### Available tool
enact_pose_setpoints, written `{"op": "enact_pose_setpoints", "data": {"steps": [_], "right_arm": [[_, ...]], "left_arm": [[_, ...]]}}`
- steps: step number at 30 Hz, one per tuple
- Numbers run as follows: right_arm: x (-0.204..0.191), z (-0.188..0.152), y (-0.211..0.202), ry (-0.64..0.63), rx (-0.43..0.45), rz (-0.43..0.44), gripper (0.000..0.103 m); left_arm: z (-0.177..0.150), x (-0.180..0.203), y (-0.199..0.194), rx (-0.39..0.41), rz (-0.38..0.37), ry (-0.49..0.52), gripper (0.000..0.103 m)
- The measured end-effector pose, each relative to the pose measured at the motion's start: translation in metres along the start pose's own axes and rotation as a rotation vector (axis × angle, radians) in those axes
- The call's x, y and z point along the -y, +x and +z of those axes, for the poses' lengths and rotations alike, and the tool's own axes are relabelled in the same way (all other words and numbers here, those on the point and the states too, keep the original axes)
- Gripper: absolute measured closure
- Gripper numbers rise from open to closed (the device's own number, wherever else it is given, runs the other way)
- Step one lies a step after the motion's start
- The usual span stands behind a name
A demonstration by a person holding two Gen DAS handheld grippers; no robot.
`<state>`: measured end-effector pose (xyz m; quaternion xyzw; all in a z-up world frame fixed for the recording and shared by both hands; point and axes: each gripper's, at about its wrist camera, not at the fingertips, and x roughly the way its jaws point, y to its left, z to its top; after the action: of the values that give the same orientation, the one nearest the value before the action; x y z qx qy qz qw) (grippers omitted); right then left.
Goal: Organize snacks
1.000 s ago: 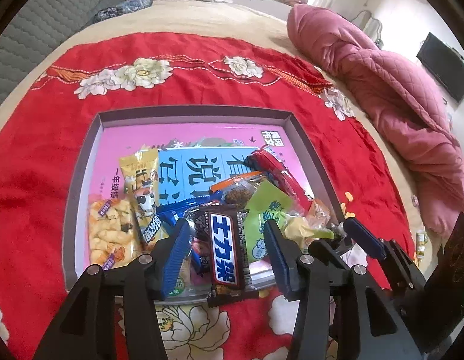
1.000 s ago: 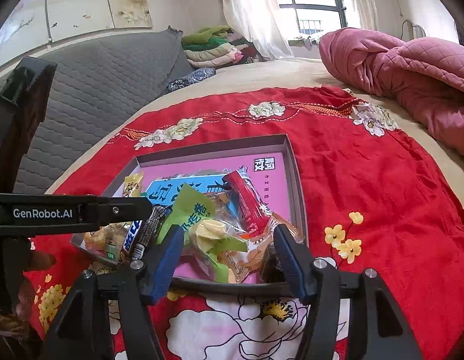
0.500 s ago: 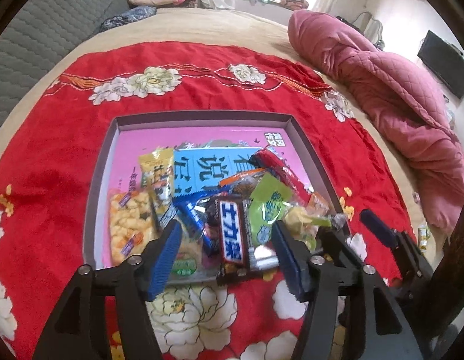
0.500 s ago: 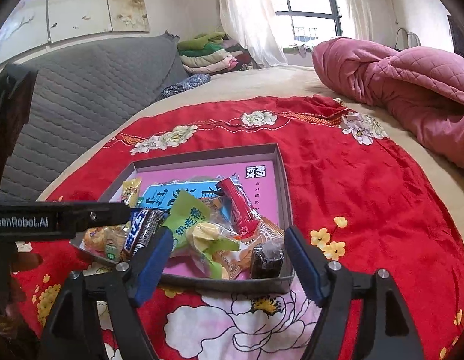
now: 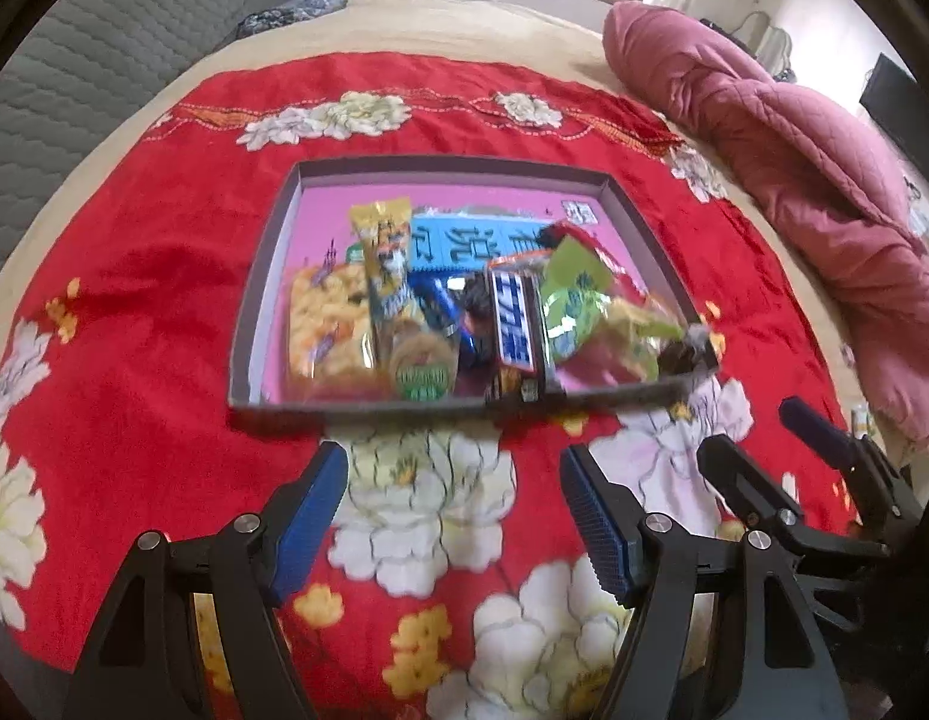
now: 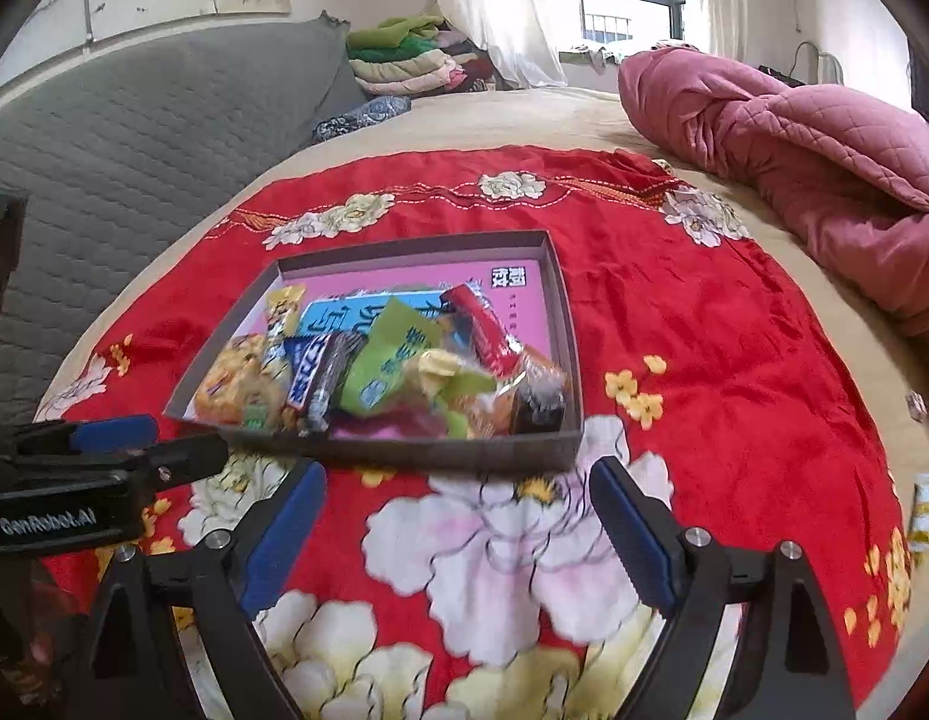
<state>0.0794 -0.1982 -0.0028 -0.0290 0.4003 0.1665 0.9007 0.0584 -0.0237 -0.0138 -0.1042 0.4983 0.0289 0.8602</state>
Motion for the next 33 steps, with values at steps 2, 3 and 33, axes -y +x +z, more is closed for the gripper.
{"op": "enact_pose_setpoints", "data": {"steps": [2,3,33], "right_arm": [[-0.003,-0.004,-0.005,0.011,-0.013,-0.002,0.013],[-0.004,-0.006,-0.008,0.016,-0.019,0.002,0.013],[-0.013,-0.025,-0.023,-0.007,-0.023,-0.084,0.012]], "left_arm": [[-0.008,0.001,-0.001,-0.023,0.012,0.011,0.028],[-0.011,0.000,-0.001,-0.032,0.018,0.014,0.028],[-0.029,-0.003,-0.015,-0.041,0.010,0.026,0.028]]}}
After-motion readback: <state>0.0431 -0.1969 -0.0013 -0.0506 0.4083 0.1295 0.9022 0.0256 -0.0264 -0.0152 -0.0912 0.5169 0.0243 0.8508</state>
